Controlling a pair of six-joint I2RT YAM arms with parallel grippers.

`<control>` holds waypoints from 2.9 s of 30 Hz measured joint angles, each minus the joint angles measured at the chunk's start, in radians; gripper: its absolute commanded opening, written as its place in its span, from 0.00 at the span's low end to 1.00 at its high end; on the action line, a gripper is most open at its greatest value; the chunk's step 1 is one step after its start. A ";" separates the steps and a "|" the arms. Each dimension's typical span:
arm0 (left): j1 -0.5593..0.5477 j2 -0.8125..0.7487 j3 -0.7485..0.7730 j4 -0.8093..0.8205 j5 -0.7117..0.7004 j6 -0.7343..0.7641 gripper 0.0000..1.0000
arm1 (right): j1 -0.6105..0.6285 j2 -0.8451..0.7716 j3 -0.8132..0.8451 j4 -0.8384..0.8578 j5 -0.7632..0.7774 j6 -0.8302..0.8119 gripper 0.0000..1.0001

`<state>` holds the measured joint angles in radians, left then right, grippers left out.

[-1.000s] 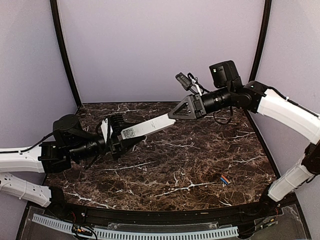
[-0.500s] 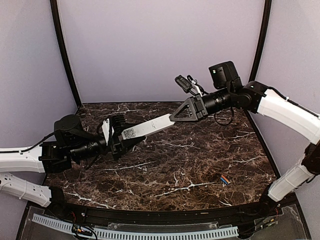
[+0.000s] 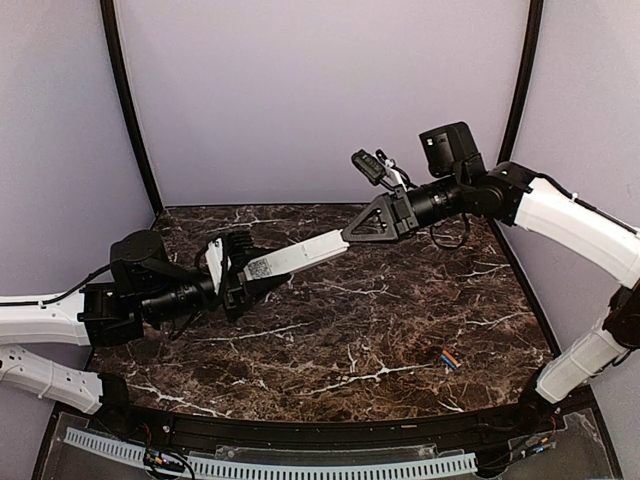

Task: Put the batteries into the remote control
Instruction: Remove the battery cover from the remote control, then place the battery cover at the center of the board.

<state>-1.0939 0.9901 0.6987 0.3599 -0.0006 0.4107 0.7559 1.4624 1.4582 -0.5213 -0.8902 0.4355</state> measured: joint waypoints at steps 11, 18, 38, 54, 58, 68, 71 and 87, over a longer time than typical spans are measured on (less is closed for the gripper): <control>0.000 0.016 0.000 -0.011 -0.036 0.000 0.00 | 0.003 0.035 -0.010 0.020 -0.062 0.026 0.13; 0.000 0.018 0.000 -0.014 -0.043 0.000 0.00 | 0.003 0.045 -0.019 0.026 -0.061 0.041 0.03; 0.001 0.011 -0.024 -0.059 -0.106 -0.060 0.00 | -0.037 0.012 0.013 -0.017 0.066 -0.021 0.00; 0.001 -0.126 -0.084 -0.157 -0.169 -0.127 0.00 | -0.054 0.146 0.030 -0.250 0.937 -0.237 0.00; 0.001 -0.165 -0.085 -0.177 -0.189 -0.131 0.00 | -0.053 0.367 0.023 -0.306 1.104 -0.262 0.00; 0.001 -0.177 -0.085 -0.199 -0.207 -0.130 0.00 | 0.025 0.565 0.033 -0.425 1.395 -0.277 0.03; 0.001 -0.176 -0.085 -0.199 -0.210 -0.129 0.00 | 0.053 0.602 0.036 -0.433 1.434 -0.271 0.17; 0.001 -0.192 -0.086 -0.244 -0.201 -0.134 0.00 | 0.066 0.442 0.018 -0.361 1.035 -0.337 0.74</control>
<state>-1.0931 0.7979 0.6125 0.1158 -0.2020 0.2764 0.8219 1.9045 1.4765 -0.8822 0.1452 0.0982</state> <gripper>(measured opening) 0.351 0.677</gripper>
